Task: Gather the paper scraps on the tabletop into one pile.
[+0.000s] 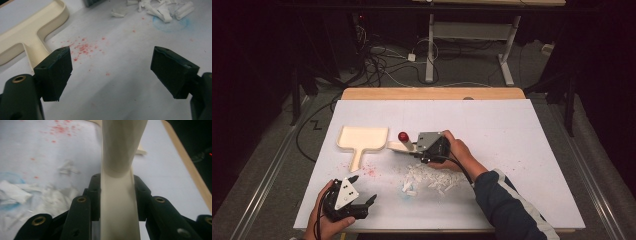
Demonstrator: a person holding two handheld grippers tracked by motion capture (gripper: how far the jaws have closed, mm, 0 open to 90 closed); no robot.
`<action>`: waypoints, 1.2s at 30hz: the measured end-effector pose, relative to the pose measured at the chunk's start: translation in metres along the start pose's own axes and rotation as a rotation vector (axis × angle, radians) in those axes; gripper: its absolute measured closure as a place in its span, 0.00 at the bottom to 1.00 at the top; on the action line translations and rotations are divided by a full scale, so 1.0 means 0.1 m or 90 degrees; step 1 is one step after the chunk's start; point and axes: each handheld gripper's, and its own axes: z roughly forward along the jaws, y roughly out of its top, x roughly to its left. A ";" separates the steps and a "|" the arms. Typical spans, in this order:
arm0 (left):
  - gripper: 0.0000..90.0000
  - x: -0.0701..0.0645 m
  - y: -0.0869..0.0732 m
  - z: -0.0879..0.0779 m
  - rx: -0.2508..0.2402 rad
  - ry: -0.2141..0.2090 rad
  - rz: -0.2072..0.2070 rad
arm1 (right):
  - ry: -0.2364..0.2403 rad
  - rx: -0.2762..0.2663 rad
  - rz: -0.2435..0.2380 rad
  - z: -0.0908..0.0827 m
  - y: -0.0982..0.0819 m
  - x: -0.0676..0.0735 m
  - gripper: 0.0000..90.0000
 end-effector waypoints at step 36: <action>0.19 -0.07 0.05 0.03 0.016 -0.012 0.028 | -0.123 0.017 0.183 -1.54 -0.58 0.06 0.76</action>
